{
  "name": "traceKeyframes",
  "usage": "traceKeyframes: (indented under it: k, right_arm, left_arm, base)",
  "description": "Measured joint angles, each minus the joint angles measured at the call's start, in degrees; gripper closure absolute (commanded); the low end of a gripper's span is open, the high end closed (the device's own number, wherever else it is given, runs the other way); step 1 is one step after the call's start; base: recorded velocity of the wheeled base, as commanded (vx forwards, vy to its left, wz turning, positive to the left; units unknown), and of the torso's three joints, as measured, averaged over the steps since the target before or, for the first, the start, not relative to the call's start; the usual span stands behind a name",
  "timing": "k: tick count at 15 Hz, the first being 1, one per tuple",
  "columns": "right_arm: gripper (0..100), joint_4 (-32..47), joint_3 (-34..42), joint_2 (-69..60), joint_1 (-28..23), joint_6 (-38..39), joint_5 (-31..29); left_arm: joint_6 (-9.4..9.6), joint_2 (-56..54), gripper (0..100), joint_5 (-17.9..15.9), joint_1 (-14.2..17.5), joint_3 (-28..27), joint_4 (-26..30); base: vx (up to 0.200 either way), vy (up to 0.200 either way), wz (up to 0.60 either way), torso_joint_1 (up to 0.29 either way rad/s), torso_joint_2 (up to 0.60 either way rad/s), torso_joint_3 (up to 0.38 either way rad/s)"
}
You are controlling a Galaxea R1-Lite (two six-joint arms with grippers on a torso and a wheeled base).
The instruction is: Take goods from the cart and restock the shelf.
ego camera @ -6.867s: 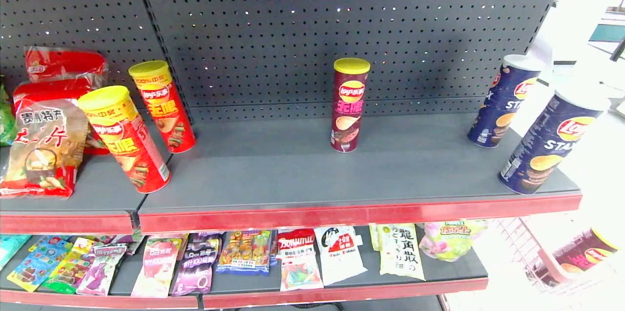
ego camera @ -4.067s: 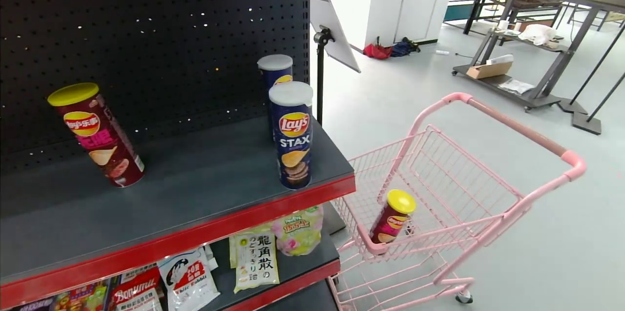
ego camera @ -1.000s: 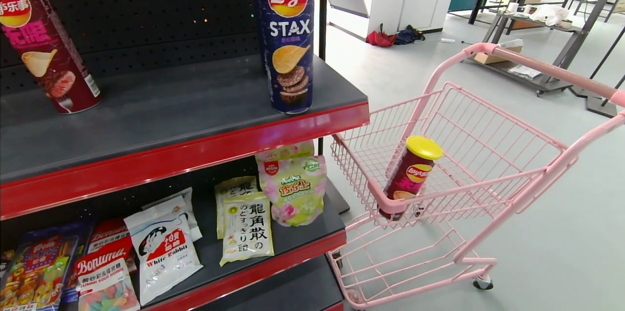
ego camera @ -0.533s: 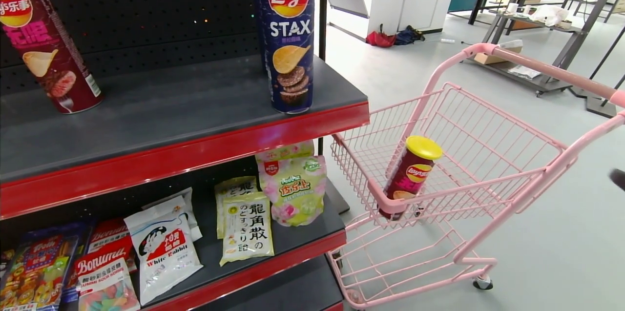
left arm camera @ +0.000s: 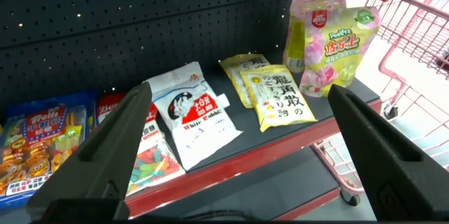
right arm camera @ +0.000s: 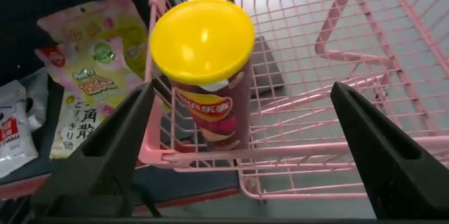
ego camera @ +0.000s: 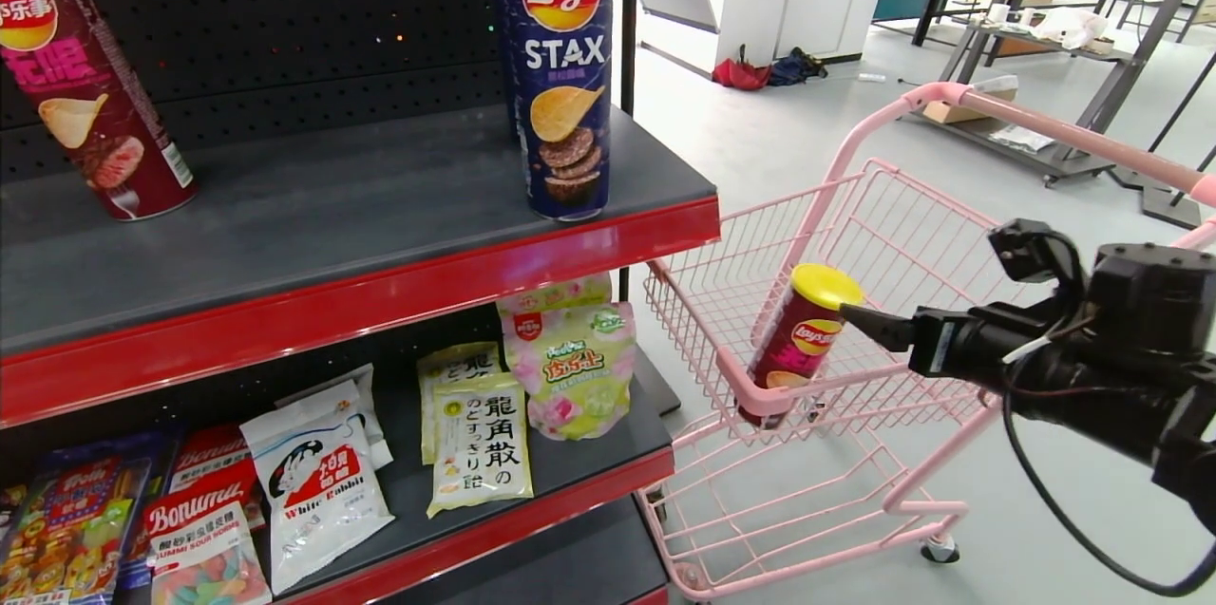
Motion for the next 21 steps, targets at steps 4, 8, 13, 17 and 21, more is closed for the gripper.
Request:
traceKeyframes:
  k: [4,8,13,17,21]
  right_arm:
    - [0,-7.03,-0.56,8.87,3.43,1.12,-0.2]
    - [0,-9.03,-2.99,14.21,3.62,0.95,-0.46]
    - [0,-9.08,-7.8,17.83,3.58,0.89,-1.04]
    - [0,-9.08,-12.43,20.7,3.62,0.77,-2.33]
    - [100,-9.06,-14.62,23.11,3.72,-0.12,-2.46]
  left_arm:
    - [0.02,0.0,0,0.0,0.0,0.0,0.02]
    - [0.07,0.0,0,-0.02,0.0,0.0,0.0]
    - [0.18,0.0,0,0.06,0.0,0.0,0.0]
    - [0.22,0.0,0,0.49,0.0,0.0,-0.05]
    - [0.22,0.0,0,0.5,0.0,0.0,-0.06]
  base:
    - [0.0,0.0,0.0,0.0,0.0,0.0]
    - [0.0,0.0,0.0,0.0,0.0,0.0]
    - [0.0,0.0,0.0,0.0,0.0,0.0]
    - [0.0,0.0,0.0,0.0,0.0,0.0]
    - [0.0,0.0,0.0,0.0,0.0,0.0]
